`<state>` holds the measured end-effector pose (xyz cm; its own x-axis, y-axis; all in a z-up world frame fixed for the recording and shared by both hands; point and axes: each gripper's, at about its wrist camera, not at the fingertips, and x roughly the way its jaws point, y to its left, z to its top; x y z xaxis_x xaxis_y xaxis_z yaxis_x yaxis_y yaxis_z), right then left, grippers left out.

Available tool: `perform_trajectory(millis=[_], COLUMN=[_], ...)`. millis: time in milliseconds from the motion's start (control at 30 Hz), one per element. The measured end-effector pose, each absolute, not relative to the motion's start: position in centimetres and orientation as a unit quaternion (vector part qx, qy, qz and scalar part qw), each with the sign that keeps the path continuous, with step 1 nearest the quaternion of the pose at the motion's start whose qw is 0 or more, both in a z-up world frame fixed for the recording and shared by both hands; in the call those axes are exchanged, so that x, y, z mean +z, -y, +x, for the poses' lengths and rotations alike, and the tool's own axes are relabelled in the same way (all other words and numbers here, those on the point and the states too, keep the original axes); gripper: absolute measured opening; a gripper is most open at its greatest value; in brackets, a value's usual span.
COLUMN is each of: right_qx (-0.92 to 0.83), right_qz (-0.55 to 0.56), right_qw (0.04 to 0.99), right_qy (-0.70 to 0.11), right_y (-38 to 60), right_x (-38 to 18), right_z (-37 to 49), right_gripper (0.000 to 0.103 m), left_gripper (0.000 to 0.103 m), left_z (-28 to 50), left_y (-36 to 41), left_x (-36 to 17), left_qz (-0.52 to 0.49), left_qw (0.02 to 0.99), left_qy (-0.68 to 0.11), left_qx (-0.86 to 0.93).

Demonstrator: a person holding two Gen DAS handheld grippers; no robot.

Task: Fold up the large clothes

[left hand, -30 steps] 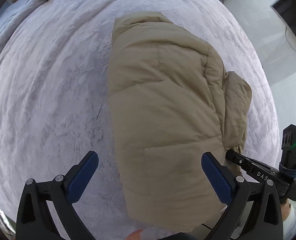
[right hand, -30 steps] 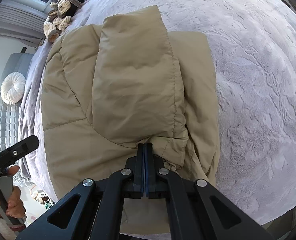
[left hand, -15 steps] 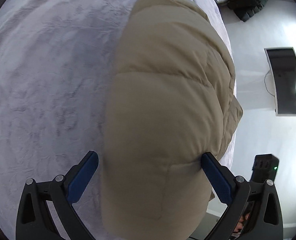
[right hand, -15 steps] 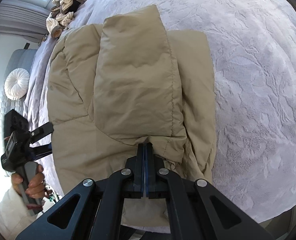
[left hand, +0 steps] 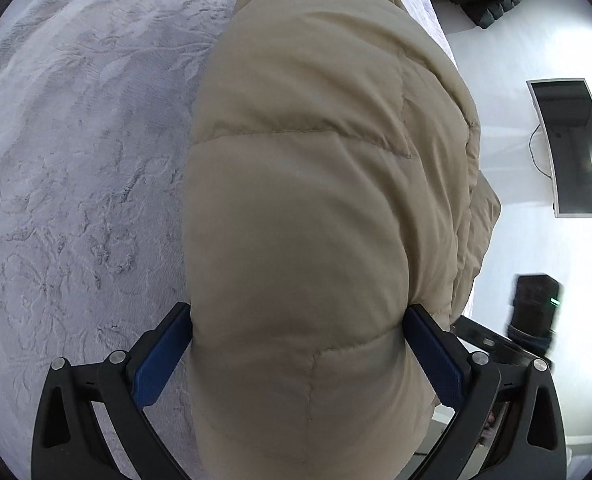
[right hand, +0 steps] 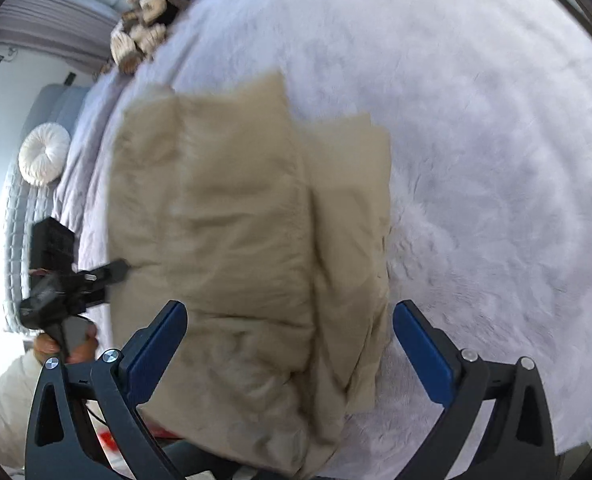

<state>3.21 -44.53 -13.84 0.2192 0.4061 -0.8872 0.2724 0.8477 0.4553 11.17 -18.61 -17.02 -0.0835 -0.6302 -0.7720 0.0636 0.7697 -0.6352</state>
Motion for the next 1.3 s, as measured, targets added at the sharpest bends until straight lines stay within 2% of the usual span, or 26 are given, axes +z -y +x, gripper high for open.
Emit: perform_trajectory(millis=[267, 533, 567, 633, 700, 800, 900, 1300], right_qx=[0.124, 0.168, 0.169, 0.174, 0.18, 0.193, 0.203, 0.221], right_qz=[0.371, 0.436, 0.442, 0.458, 0.471, 0.473, 0.469, 0.444], right_qw=[0.693, 0.657, 0.654, 0.644, 0.643, 0.652, 0.666, 0.726], right_qy=[-0.606, -0.591, -0.591, -0.588, -0.576, -0.56, -0.544, -0.476], right_y=[46.7, 46.2, 46.0, 45.9, 46.0, 46.0, 45.2, 37.4], right_x=[-19.6, -21.7, -21.9, -21.8, -21.1, -19.6, -17.7, -9.9], right_z=[5.4, 7.9, 8.0, 7.6, 7.2, 6.5, 5.7, 7.3], right_gripper=[0.103, 0.103, 0.101, 0.088, 0.069, 0.054, 0.049, 0.049], left_gripper=[0.103, 0.103, 0.103, 0.1, 0.097, 0.092, 0.092, 0.092], left_z=[12.9, 14.2, 14.3, 14.1, 14.0, 13.8, 14.2, 20.3], left_y=[18.2, 18.4, 18.5, 18.0, 17.9, 17.2, 16.1, 5.8], left_x=[-19.5, -21.6, -21.5, -21.1, -20.7, -19.9, -18.7, -11.8], left_qz=[-0.242, -0.275, -0.275, -0.272, -0.276, -0.279, -0.29, -0.305], left_qw=[0.614, 0.588, 0.59, 0.597, 0.6, 0.602, 0.605, 0.642], left_qy=[-0.693, -0.699, -0.697, -0.69, -0.683, -0.671, -0.653, -0.587], left_qx=[-0.29, -0.299, -0.3, -0.305, -0.312, -0.331, -0.351, -0.388])
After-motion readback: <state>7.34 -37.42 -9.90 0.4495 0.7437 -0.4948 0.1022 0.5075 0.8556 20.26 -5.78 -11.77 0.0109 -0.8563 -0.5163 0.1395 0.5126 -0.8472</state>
